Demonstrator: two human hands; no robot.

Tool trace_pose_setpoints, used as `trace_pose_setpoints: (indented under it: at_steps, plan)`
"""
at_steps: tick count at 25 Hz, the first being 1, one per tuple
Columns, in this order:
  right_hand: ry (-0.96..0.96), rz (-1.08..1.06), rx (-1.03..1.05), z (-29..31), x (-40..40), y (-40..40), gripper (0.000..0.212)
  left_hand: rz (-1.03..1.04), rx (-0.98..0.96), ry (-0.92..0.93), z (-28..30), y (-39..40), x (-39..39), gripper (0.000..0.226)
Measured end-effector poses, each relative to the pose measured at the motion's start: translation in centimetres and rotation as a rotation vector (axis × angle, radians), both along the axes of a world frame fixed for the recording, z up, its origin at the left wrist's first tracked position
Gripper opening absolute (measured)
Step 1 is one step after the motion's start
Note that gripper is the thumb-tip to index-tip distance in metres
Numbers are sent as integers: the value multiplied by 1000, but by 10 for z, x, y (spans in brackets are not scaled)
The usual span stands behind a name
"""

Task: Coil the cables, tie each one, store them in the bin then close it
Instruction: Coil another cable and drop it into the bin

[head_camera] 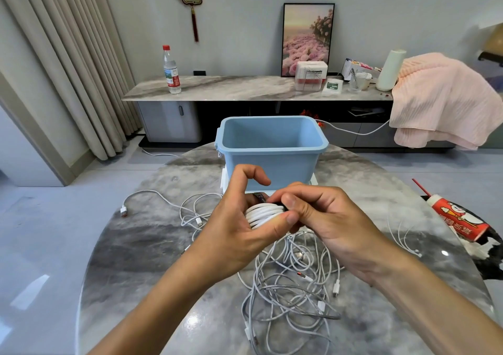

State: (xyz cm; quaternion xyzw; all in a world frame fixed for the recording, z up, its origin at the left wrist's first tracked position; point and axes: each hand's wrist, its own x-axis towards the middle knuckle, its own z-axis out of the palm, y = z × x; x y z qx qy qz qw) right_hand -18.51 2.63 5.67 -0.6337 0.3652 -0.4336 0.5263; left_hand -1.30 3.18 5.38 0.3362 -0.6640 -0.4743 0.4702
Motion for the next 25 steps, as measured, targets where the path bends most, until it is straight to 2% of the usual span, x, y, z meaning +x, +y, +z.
trace_pose_setpoints:
  at_steps: [3,5,8,10,12,15,17,19,21,23,24,25]
  plan:
    - [71,97,-35,7,-2,1,28,-39,-28,-35,1,0,4,50]
    - [130,185,18,10,-5,1,32,-81,-44,-82,0,-1,10,48]
    - [186,382,195,13,-16,0,47,-184,-67,-111,2,1,10,43]
    - [113,466,354,15,-18,-1,43,-229,-38,-56,2,2,6,35]
    - [61,457,455,15,-19,0,36,-231,43,-2,-1,6,-1,26]
    - [2,436,530,14,-16,3,39,-180,228,66,-5,11,-6,21]
    - [-26,262,529,14,-9,6,38,-148,334,144,-5,10,-8,24]
    - [92,-78,292,10,-2,5,33,-77,438,210,-3,8,-10,24]
    - [221,-349,-149,6,1,5,24,-27,522,270,-2,8,-13,17]
    - [263,-359,-523,6,-1,6,8,-7,545,284,-2,8,-17,12]
    - [323,-315,-670,5,-1,7,7,10,549,283,-2,8,-17,10]
    - [418,-303,-789,2,0,8,14,31,557,285,-2,8,-17,10]
